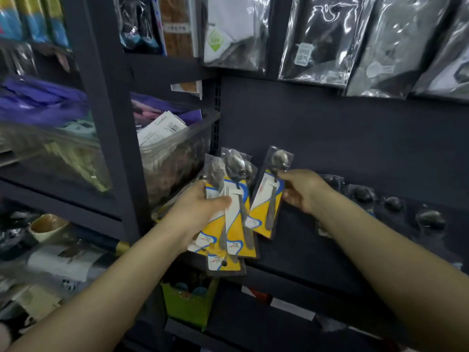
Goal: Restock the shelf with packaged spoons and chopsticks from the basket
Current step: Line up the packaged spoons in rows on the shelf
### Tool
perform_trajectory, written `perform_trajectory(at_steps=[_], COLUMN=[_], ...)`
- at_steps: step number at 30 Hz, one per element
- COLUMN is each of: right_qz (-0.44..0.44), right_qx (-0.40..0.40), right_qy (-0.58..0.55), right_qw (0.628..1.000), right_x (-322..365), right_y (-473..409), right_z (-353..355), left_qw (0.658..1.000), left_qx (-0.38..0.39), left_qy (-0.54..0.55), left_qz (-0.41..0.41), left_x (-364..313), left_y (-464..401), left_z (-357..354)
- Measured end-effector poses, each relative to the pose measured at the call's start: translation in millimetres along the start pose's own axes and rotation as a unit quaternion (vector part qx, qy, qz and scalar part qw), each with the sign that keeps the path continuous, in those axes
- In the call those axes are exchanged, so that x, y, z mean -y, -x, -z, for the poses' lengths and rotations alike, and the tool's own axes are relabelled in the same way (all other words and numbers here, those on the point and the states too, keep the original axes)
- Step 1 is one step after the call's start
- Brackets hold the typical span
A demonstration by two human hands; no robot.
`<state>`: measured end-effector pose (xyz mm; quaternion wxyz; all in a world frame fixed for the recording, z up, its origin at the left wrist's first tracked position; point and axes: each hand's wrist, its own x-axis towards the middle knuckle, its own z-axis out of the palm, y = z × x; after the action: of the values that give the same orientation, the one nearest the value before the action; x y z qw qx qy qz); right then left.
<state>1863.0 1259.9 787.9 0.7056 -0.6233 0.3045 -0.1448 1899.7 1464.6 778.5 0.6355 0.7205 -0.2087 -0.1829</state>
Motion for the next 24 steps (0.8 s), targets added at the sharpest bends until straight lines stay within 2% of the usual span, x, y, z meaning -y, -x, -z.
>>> perform_trajectory(at_steps=[2,5,13,19,21,23,24], right_qz=[0.019,0.016,-0.062,-0.035,0.018,0.111,0.146], right_qx=[-0.054,-0.081,-0.004,0.007,-0.01,-0.053,-0.044], right_qy=[0.025,0.094,0.185,0.194,0.282,0.419,0.432], right_qw=[0.998,0.992,0.981,0.98,0.959,0.9,0.889], right_x=[5.3,6.2,7.2,9.2,13.0,19.2,22.9], right_y=[-21.0,-53.2,-101.1,-111.1,-111.1,-102.7,-94.2], right_z=[7.6,7.8,-14.1,-18.3,-21.9,-23.9,-25.5], left_qw=[0.999,0.998,0.998,0.998,0.998,0.998,0.998], left_qx=[-0.032,-0.061,-0.063,-0.06,-0.056,-0.049,-0.046], left_qy=[0.008,0.015,0.015,0.011,0.011,0.018,0.025], left_qz=[0.002,0.004,0.023,0.025,0.029,0.032,0.033], left_x=[-0.5,-4.3,-1.2,-0.5,0.8,2.1,2.9], left_y=[-5.9,-11.2,-19.1,-23.8,-25.6,-26.0,-26.7], left_z=[7.1,17.1,12.6,9.6,8.4,5.7,4.1])
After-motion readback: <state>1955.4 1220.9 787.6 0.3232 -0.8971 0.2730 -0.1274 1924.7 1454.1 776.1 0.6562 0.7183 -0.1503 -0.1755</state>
